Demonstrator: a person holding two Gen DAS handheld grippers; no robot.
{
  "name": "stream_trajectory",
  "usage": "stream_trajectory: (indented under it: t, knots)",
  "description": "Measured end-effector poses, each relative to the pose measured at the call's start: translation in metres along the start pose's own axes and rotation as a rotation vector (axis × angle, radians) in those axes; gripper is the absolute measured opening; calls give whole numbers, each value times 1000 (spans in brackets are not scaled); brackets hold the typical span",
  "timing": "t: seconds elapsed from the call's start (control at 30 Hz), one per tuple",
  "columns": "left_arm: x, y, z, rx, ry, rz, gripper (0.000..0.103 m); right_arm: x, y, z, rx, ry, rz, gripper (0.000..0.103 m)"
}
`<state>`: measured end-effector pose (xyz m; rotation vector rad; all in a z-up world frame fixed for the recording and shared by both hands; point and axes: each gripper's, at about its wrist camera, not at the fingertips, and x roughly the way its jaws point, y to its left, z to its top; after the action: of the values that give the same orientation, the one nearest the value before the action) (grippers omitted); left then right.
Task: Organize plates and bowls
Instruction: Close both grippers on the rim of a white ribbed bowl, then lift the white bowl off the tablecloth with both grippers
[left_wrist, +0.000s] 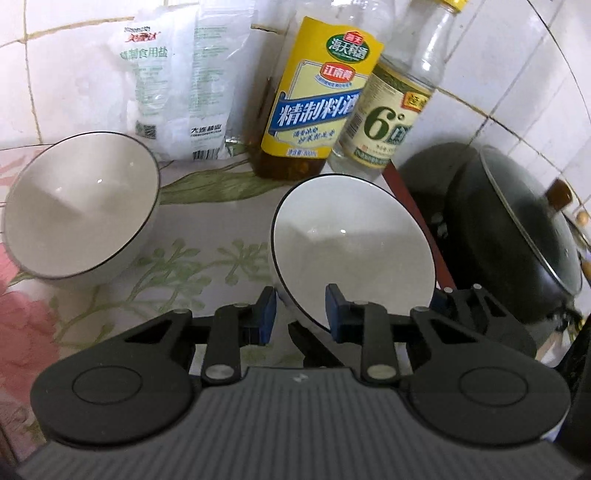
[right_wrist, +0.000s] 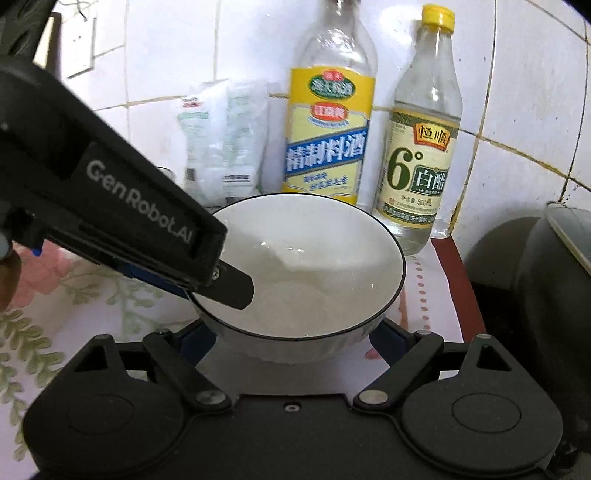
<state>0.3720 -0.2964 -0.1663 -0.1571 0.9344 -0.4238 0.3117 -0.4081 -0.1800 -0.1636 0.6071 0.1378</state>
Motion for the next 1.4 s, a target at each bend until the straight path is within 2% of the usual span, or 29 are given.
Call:
stream_trajectory:
  t: [0.1, 0.2, 0.3, 0.6, 0.8, 1.07, 1.4]
  knots:
    - [-14, -1, -5, -21, 15, 51, 27, -16, 12, -5, 7, -22, 5, 92]
    - [-28, -7, -9, 9, 26, 95, 27, -30, 26, -6, -18, -45, -8, 92]
    - [-46, -9, -14, 28, 16, 100, 27, -47, 34, -5, -16, -71, -10, 92]
    - [-97, -14, -20, 49, 75, 101, 27, -106, 60, -3, -21, -119, 5, 92]
    - [-129, -17, -34, 85, 78, 99, 27, -138, 73, -3, -27, -135, 26, 92]
    - [-139, -12, -57, 122, 125, 127, 27, -150, 93, -19, -9, -104, 53, 92]
    - [-130, 21, -82, 58, 167, 148, 27, -135, 117, -39, -26, -31, 109, 92]
